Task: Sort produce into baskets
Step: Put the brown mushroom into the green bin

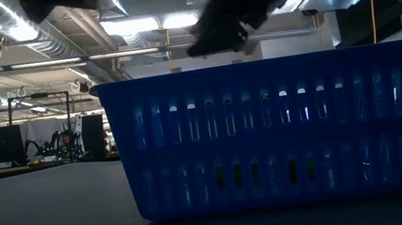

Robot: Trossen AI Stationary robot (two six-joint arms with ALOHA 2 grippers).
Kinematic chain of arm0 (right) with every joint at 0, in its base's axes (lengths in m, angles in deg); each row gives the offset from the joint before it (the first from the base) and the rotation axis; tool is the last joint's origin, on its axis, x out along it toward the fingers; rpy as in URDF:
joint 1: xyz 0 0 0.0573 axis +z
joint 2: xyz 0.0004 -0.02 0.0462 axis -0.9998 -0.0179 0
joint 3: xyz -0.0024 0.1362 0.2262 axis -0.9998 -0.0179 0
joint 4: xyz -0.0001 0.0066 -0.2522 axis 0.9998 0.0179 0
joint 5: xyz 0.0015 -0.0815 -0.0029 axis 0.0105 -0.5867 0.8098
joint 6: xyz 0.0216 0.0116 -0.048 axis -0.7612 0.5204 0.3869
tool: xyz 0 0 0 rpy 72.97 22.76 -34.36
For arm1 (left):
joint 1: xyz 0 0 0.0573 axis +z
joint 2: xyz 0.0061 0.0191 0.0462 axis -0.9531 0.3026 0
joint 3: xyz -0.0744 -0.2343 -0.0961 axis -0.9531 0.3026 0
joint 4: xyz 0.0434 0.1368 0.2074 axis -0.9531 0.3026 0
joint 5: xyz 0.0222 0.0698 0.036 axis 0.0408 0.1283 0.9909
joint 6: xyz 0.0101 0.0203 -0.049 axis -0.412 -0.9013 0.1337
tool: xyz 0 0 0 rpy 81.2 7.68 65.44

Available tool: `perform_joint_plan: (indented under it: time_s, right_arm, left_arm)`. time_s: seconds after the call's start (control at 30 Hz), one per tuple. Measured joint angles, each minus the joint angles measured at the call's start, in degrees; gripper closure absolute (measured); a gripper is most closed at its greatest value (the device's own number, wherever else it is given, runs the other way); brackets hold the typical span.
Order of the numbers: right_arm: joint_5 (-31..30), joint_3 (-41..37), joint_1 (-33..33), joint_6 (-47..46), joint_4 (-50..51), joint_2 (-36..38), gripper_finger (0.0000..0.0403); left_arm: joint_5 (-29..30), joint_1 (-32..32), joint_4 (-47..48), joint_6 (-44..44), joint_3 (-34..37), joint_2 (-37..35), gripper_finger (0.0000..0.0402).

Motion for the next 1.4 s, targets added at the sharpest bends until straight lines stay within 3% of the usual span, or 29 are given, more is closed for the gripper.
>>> perform_joint_plan:
  time_s: [0.17, 0.33, 0.6, 0.97, 1.17, 1.4]
  right_arm:
    - [0.5, 0.0, 0.0, -2.3, -11.9, -2.3, 0.0126]
    - [0.5, 0.0, 0.0, -2.9, -19.2, -3.6, 0.0162]
    - [0.2, 0.0, -0.1, -2.6, -22.4, -3.7, 0.0249]
    - [-0.8, 0.0, -0.1, 1.7, -23.3, -3.7, 0.0387]
    - [-0.8, 0.0, -0.1, 3.4, -23.3, -3.7, 0.0388]
    - [-0.3, 0.0, -0.4, 5.0, -22.6, -3.6, 0.0394]
  left_arm:
    - [3.1, 2.8, -4.4, -4.7, 0.0, 0.4, 0.0313]
    - [3.3, 5.7, -10.4, -10.6, 0.0, 2.0, 0.0313]
    - [3.0, 9.3, -16.1, -15.0, 0.0, 3.2, 0.0313]
    - [2.8, 9.2, -17.3, -16.2, 0.0, 3.1, 0.0313]
    - [2.8, 9.3, -17.5, -14.7, 0.0, 3.1, 0.0306]
    - [1.6, 9.4, -17.4, -15.0, 0.0, 2.9, 0.0230]
